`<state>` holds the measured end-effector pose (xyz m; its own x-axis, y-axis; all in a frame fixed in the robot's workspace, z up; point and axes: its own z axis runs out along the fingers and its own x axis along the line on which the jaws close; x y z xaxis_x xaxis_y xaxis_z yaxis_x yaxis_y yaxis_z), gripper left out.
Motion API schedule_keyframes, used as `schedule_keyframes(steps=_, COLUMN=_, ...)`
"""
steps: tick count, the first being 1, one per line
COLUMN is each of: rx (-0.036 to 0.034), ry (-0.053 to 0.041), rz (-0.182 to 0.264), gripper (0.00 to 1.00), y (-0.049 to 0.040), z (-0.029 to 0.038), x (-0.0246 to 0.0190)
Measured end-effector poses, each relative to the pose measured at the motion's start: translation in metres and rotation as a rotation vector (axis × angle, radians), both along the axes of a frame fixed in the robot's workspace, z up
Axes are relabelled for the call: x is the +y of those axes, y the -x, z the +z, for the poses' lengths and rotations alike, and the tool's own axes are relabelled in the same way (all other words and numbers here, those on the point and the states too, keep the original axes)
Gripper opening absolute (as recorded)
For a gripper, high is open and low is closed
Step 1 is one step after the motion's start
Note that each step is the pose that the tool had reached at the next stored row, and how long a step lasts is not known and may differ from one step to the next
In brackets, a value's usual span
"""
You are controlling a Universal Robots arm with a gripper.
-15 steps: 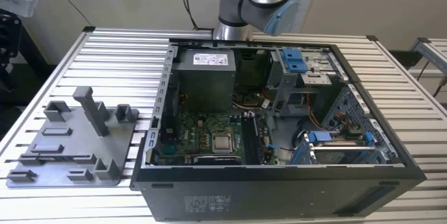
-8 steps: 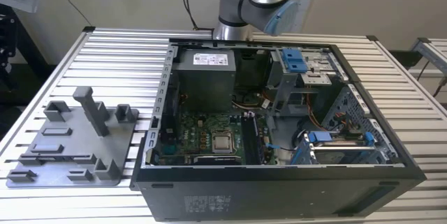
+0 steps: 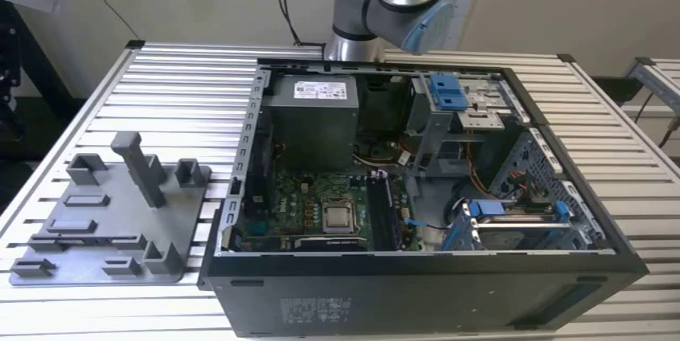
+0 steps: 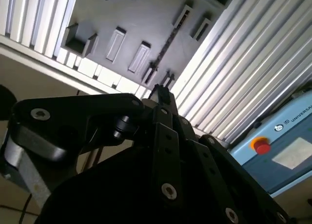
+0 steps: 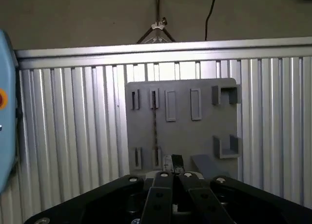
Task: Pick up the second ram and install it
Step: 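Pick up the second ram and move it above second insertion slot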
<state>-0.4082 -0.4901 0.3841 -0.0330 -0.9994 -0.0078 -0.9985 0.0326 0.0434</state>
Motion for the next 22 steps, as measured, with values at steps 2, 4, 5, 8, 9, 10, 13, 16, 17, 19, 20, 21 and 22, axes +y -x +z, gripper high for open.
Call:
schedule_keyframes(steps=2, rx=-0.0010, ry=0.0000, rz=0.029, gripper=0.11, y=0.0000, z=-0.0001, x=0.0000)
schedule_keyframes(steps=4, rx=-0.0020, ry=0.0000, rz=0.056, gripper=0.11, y=0.0000, z=-0.0002, x=0.0000)
schedule_keyframes(steps=5, rx=-0.0021, ry=0.0000, rz=0.066, gripper=0.11, y=0.0000, z=-0.0003, x=0.0000)
schedule_keyframes(steps=8, rx=-0.0021, ry=0.0000, rz=0.081, gripper=0.11, y=0.0000, z=-0.0004, x=0.0000)
schedule_keyframes(steps=9, rx=-0.0020, ry=0.0000, rz=0.083, gripper=0.11, y=0.0000, z=-0.0004, x=0.0000)
schedule_keyframes(steps=10, rx=-0.0020, ry=0.0000, rz=0.085, gripper=0.11, y=0.0000, z=-0.0004, x=0.0000)
schedule_keyframes(steps=13, rx=-0.0021, ry=0.0000, rz=0.092, gripper=0.11, y=0.0000, z=-0.0005, x=0.0000)
schedule_keyframes(steps=16, rx=-0.0021, ry=0.0000, rz=0.098, gripper=0.11, y=0.0000, z=-0.0005, x=0.0000)
schedule_keyframes(steps=17, rx=-0.0022, ry=-0.0001, rz=0.101, gripper=0.11, y=0.0000, z=-0.0005, x=0.0000)
schedule_keyframes(steps=19, rx=-0.0021, ry=0.0000, rz=0.105, gripper=0.11, y=0.0000, z=-0.0005, x=0.0000)
schedule_keyframes(steps=20, rx=-0.0021, ry=0.0000, rz=0.107, gripper=0.11, y=0.0000, z=-0.0005, x=0.0000)
schedule_keyframes(steps=21, rx=-0.0021, ry=0.0000, rz=0.110, gripper=0.11, y=0.0000, z=-0.0005, x=0.0000)
schedule_keyframes(steps=22, rx=-0.0021, ry=0.0000, rz=0.112, gripper=0.11, y=0.0000, z=-0.0005, x=0.0000)
